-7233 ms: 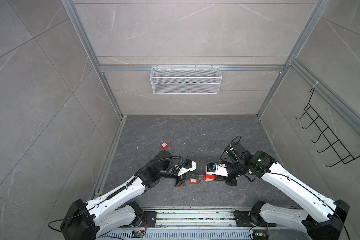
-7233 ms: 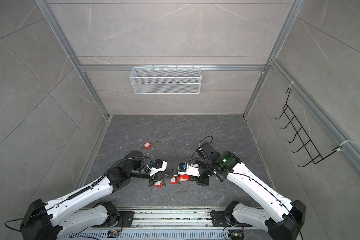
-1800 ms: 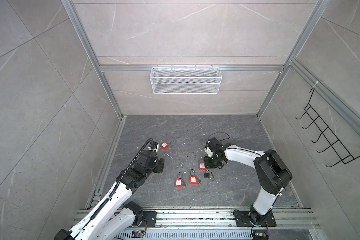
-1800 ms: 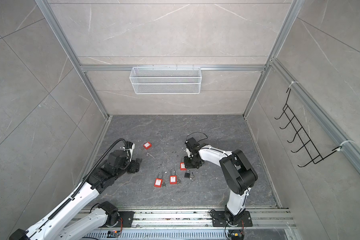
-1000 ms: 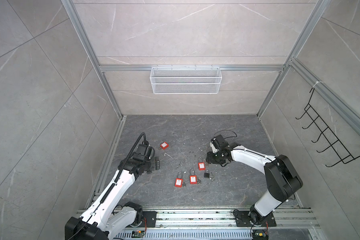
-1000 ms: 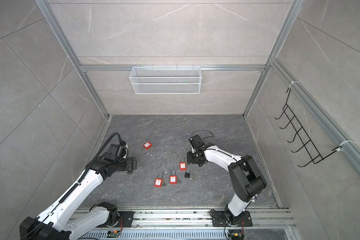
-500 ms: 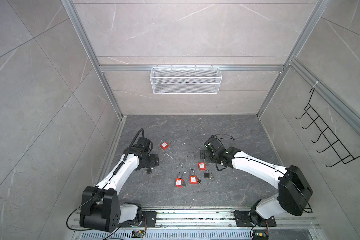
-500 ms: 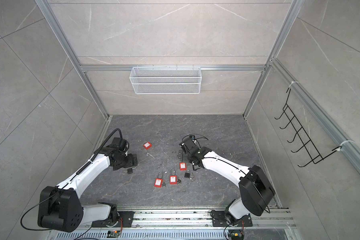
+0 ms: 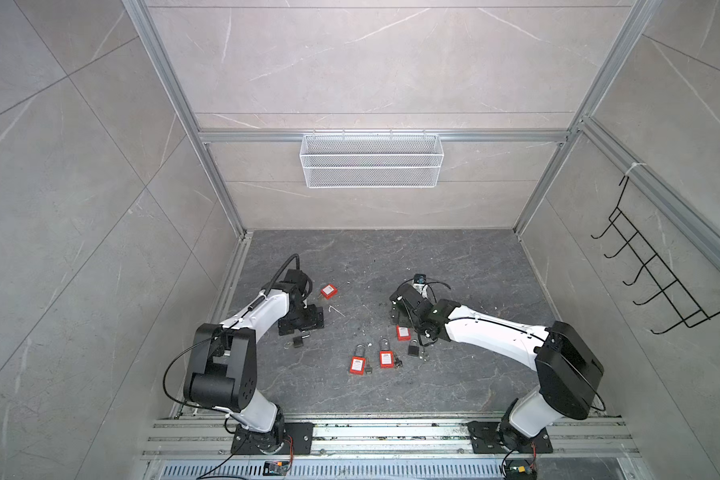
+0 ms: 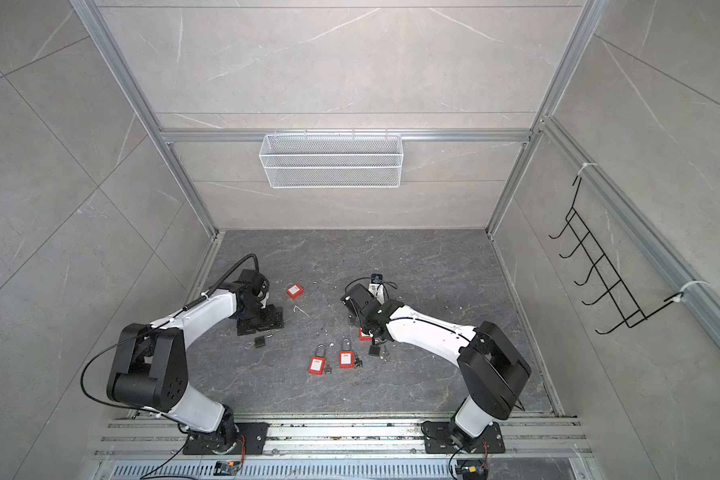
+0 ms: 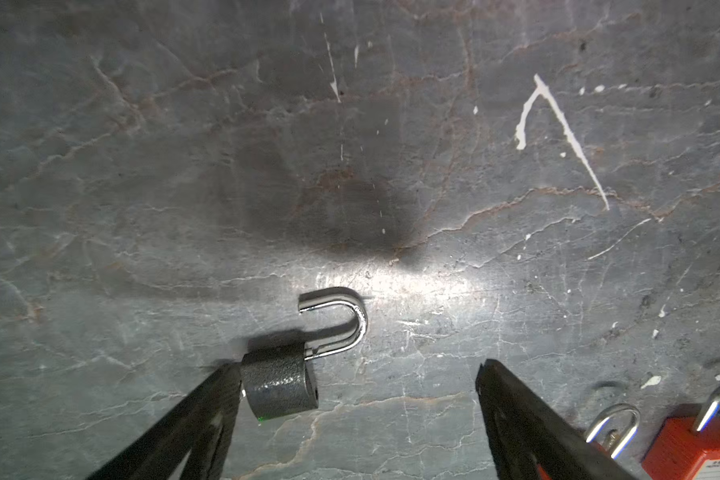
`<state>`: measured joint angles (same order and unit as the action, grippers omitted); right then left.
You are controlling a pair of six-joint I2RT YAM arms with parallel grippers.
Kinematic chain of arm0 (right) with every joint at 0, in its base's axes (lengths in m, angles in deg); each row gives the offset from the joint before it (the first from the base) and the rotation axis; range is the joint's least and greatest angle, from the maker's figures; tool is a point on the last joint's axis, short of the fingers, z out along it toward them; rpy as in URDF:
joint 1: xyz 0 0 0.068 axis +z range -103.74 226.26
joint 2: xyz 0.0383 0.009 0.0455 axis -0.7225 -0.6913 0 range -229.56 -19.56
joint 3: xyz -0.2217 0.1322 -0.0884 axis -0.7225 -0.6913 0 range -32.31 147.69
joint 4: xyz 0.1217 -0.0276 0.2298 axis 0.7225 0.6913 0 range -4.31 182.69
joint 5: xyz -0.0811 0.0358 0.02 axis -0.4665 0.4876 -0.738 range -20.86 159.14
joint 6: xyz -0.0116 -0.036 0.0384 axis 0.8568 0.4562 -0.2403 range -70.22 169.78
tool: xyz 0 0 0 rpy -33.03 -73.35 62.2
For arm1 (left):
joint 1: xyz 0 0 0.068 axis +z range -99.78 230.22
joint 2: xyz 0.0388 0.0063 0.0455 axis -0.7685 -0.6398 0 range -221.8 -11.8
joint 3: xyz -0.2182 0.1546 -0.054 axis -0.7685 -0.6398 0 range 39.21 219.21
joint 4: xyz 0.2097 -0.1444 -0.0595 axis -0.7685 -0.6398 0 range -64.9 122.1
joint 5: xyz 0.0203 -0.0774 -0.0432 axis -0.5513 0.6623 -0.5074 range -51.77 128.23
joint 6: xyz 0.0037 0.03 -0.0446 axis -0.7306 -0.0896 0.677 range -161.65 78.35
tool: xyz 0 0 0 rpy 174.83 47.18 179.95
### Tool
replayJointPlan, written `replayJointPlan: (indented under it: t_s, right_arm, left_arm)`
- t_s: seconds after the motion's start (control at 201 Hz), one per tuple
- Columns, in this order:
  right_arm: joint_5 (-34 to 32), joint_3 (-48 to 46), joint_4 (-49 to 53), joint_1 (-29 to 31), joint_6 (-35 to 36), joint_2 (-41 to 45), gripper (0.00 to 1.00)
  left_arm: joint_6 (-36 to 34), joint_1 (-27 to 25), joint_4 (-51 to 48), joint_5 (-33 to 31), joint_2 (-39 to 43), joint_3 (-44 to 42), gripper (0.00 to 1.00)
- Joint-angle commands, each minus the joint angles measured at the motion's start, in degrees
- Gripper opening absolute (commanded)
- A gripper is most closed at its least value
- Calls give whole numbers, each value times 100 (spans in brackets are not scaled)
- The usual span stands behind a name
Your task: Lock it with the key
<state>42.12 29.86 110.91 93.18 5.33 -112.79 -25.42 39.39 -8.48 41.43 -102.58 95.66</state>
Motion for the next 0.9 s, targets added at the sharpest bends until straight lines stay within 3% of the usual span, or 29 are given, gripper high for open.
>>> replayJointPlan:
  t_s: [0.0, 0.627, 0.891]
  right_arm:
    - [-116, 183, 99, 7, -140, -160, 99]
    - [92, -107, -350, 2, 0, 16, 99]
    - [189, -20, -350, 10, 83, -73, 99]
  left_arm:
    - [-10, 28, 80, 119, -8, 20, 92]
    - [406, 29, 51, -54, -24, -423, 93]
    - [946, 21, 117, 385, 597, -996, 93]
